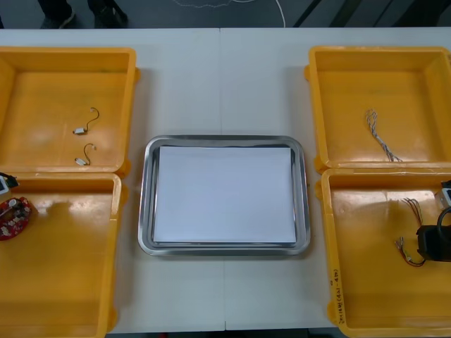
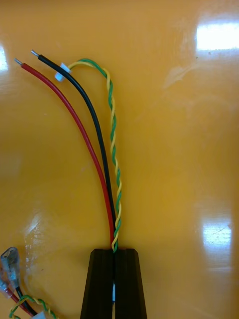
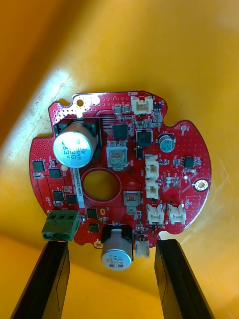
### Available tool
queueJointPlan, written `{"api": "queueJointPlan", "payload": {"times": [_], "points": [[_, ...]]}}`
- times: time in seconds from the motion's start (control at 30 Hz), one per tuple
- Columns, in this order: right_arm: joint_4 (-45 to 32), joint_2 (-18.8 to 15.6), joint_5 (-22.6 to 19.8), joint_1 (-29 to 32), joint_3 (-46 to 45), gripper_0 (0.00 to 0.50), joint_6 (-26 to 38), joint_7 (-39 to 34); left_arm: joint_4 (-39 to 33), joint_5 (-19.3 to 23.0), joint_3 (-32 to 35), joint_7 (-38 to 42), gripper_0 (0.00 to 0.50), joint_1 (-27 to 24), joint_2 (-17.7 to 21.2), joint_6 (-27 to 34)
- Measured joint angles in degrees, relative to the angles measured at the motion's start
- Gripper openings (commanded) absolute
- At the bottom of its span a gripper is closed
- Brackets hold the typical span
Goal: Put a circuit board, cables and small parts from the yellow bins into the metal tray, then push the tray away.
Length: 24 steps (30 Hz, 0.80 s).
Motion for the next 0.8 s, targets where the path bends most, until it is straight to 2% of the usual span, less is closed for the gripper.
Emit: {"api": "queueJointPlan", "payload": {"times": [0.13, 0.23, 0.33, 0.4, 0.43, 0.47, 0.5, 0.53, 0.6, 0.8], "points": [[-0.04, 0.00, -0.04, -0.05, -0.01, 0.000, 0.29, -0.01, 0.00, -0.38, 0.00, 0.00, 0.500, 0.02, -0.25, -0.13], [-0.55, -0.01, -0.11, -0.43, -0.20, 0.000, 2.91, -0.02, 0.00, -0.58, 0.00, 0.00, 0.494, 0.05, -0.30, -0.18], [-2.06, 0.00, -0.36, -0.65, -0.53, 0.000, 8.41, -0.02, 0.01, -0.63, 0.00, 0.00, 0.390, 0.07, -0.32, -0.19], [-3.64, 0.00, -0.61, -0.65, -0.89, 0.000, 11.06, -0.17, 0.01, -0.65, 0.00, 0.00, 0.285, 0.07, -0.33, -0.19], [-4.61, 0.00, -0.80, -0.65, -1.12, 0.000, 12.05, -0.39, 0.01, -0.66, 0.00, 0.00, 0.262, 0.08, -0.33, -0.19], [-5.66, 0.00, -0.99, -0.65, -1.39, 0.000, 13.10, -0.80, 0.01, -0.66, 0.00, 0.00, 0.192, 0.10, -0.34, -0.19], [-6.65, 0.00, -1.12, -0.65, -1.64, 0.000, 13.89, -1.19, 0.01, -0.67, 0.00, 0.00, 0.158, 0.13, -0.34, -0.19], [-7.53, 0.00, -1.19, -0.65, -1.85, 0.000, 14.56, -1.37, 0.01, -0.67, 0.00, 0.00, 0.099, 0.16, -0.35, -0.19], [-8.91, 0.00, -1.38, -0.71, -2.20, 0.000, 15.52, -1.37, 0.02, -0.68, 0.00, 0.00, 0.013, 0.24, -0.35, -0.19], [-10.48, 0.00, -2.15, -2.53, -2.43, 0.000, 18.73, -1.44, 0.02, -0.69, 0.00, 0.00, 0.000, 0.35, -0.36, -0.20]]}}
